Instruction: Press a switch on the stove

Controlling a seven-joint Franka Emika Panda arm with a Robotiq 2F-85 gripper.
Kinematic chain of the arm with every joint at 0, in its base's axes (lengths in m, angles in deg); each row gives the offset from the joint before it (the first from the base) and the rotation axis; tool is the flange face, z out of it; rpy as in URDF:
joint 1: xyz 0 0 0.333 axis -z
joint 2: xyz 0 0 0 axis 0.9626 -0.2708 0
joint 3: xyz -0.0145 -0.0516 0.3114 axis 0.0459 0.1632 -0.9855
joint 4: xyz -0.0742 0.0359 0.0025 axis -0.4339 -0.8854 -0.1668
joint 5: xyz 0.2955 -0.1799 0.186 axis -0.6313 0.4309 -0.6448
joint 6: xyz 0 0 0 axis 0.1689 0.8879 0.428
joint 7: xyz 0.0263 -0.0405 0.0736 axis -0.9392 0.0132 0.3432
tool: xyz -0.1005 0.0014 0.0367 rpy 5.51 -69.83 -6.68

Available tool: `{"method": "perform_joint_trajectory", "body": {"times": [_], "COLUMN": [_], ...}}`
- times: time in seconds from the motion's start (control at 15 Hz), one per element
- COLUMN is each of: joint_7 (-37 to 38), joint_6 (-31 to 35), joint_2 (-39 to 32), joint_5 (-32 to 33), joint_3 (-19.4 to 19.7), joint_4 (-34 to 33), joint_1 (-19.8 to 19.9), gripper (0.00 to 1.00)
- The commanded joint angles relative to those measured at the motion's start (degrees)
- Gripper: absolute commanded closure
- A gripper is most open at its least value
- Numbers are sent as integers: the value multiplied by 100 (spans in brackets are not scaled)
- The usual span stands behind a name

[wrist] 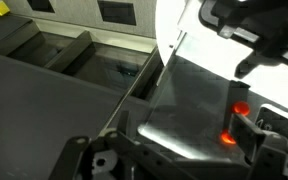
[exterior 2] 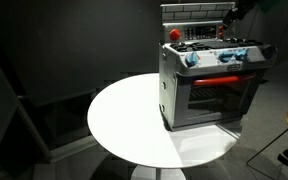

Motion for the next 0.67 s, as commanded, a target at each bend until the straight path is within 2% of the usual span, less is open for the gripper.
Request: {"method": "perform_joint_trajectory", "body": {"times": [0.0, 0.6], "joint_7": [132, 97], "joint_6": [-99, -70], "joint_2": [-230, -411], "joint_5": [111, 52], "joint_3": [150, 254], "joint_4": [-333, -431], "joint_1": [-150, -310], "gripper": [0, 0]}}
